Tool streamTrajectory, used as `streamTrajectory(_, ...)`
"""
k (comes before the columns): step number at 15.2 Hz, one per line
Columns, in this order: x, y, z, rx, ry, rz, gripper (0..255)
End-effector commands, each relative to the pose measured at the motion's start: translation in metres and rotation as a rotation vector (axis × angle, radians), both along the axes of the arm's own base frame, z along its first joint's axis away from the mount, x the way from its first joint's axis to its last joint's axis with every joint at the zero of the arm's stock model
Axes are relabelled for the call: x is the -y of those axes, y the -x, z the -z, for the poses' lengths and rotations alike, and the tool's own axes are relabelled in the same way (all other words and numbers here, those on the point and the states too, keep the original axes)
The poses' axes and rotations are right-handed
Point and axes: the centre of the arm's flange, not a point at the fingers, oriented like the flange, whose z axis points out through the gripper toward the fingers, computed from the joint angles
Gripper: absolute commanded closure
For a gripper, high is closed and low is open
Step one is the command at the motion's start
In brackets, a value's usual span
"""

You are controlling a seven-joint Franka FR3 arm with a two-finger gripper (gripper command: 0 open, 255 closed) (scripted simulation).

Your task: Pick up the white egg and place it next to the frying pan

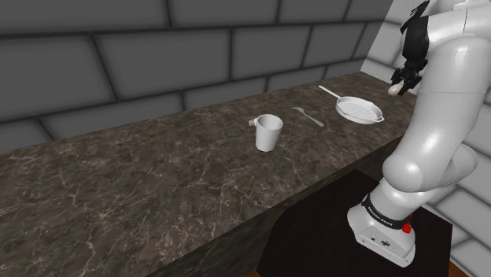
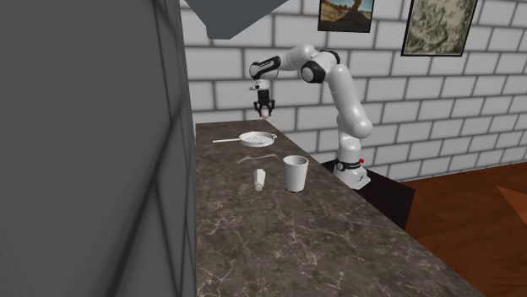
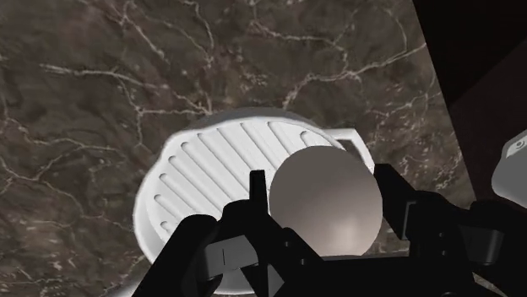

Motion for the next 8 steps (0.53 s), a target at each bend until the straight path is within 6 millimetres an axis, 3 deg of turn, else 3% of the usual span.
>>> streamTrajectory(1, 0.020, 0.016, 0.002, 0.001, -0.001, -0.002, 255)
streamTrajectory(4, 0.051, 0.040, 0.002, 0.001, -0.001, -0.002, 255)
streamTrajectory(8, 0.051, 0.040, 0.023, 0.001, -0.001, -0.002, 255)
